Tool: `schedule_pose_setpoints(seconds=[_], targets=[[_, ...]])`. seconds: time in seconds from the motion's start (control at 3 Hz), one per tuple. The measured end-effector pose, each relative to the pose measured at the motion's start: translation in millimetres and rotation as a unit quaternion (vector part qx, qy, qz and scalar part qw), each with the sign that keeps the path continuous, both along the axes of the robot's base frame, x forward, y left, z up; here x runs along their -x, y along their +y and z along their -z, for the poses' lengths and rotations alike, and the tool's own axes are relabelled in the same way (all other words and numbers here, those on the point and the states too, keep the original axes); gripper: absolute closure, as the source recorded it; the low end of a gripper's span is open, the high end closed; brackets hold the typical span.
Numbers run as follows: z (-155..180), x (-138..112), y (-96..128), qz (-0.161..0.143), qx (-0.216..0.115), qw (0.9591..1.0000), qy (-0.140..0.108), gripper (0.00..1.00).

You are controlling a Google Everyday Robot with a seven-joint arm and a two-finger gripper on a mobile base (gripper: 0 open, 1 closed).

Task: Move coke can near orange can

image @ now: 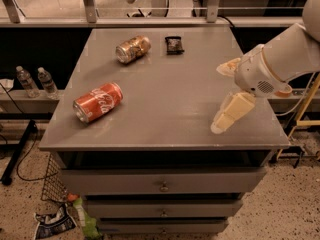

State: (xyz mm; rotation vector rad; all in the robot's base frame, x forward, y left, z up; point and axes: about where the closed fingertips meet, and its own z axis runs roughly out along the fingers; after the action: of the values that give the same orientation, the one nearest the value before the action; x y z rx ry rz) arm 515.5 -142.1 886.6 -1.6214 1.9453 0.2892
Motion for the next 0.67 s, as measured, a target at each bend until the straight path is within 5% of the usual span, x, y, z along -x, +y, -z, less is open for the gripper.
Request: schedule_pose_setpoints(seconds=[0.33, 0.67], targets=[[23, -16, 38, -0.036, -0.043, 0.9983, 0.014, 0.00], [27, -35, 83, -0.087, -0.093, 0.9919, 0.004, 0.00]])
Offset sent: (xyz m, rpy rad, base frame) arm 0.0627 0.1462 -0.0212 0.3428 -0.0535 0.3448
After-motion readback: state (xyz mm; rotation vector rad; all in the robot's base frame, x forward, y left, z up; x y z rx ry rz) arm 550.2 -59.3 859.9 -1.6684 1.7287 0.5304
